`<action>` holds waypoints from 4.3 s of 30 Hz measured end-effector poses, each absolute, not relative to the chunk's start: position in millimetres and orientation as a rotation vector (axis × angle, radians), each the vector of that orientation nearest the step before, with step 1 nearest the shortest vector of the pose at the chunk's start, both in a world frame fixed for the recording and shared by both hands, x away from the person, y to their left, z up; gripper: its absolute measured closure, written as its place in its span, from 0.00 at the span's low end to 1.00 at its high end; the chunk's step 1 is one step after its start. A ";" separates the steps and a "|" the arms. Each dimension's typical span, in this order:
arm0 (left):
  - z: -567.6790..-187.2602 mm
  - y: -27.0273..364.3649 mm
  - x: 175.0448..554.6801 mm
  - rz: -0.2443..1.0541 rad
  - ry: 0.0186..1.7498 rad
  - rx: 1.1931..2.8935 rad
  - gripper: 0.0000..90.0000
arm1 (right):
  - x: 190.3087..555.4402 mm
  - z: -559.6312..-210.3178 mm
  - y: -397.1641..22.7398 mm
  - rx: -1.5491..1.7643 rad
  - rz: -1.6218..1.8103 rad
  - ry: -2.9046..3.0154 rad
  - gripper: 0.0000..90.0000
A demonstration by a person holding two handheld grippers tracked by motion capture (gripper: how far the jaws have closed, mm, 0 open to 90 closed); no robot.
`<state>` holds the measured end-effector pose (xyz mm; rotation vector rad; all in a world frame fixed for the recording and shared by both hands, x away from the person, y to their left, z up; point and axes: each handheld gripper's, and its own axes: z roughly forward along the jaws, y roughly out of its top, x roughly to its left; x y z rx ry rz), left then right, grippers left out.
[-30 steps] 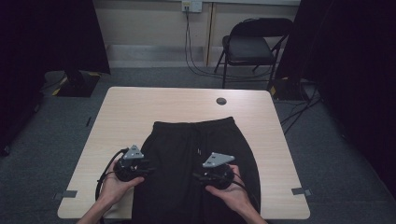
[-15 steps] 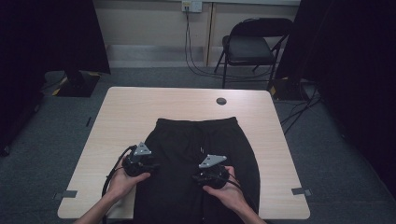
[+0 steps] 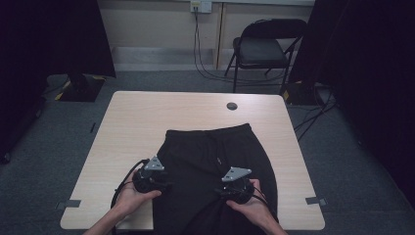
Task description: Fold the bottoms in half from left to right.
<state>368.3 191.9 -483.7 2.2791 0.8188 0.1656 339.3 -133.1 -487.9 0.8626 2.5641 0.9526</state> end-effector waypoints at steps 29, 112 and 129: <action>-487.7 211.8 395.7 0.306 0.924 2.237 0.67 | 309.8 -493.2 58.3 0.530 1.104 2.724 0.62; -436.8 186.1 454.9 0.304 1.041 1.832 0.97 | 322.2 -420.4 -25.8 0.677 1.355 2.453 0.99; -310.6 235.3 448.2 0.474 1.014 1.676 0.98 | 334.1 -301.4 22.7 0.493 1.626 2.252 0.99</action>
